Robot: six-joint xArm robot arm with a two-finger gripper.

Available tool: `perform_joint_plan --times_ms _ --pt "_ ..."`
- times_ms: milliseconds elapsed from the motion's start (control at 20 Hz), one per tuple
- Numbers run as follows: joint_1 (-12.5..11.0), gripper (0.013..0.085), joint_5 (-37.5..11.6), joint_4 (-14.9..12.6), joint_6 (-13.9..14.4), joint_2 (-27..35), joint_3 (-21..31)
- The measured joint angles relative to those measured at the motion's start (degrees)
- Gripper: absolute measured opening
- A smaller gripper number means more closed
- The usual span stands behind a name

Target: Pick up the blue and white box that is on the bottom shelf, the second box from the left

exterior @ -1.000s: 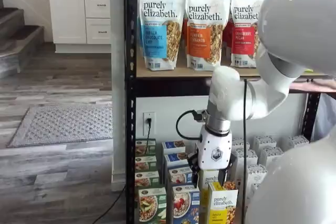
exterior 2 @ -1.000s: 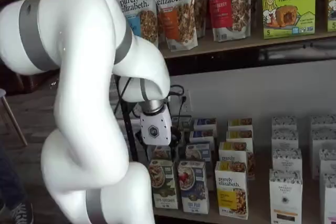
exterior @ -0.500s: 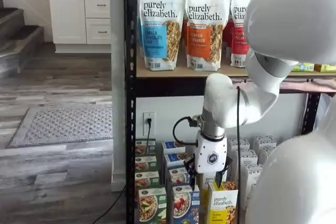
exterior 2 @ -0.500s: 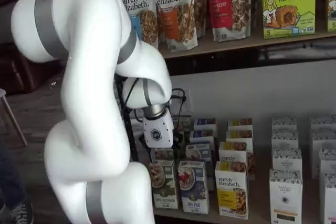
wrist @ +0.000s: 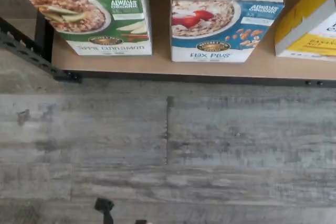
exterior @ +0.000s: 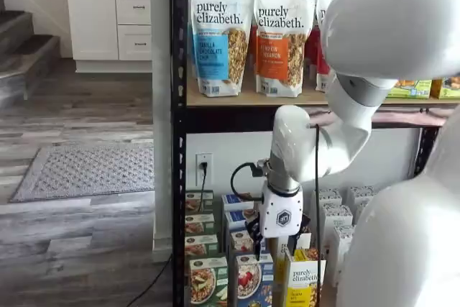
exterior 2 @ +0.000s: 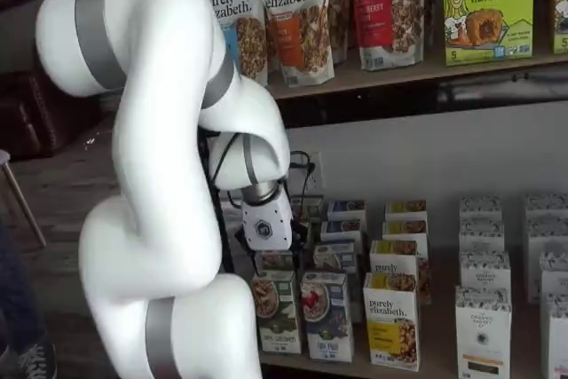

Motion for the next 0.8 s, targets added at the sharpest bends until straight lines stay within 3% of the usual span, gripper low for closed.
perform_joint_plan --times_ms 300,800 --pt "-0.6 0.0850 -4.1 -2.7 1.9 5.0 -2.2" --pt "-1.8 0.0850 -10.9 -3.0 1.1 16.3 -7.1"
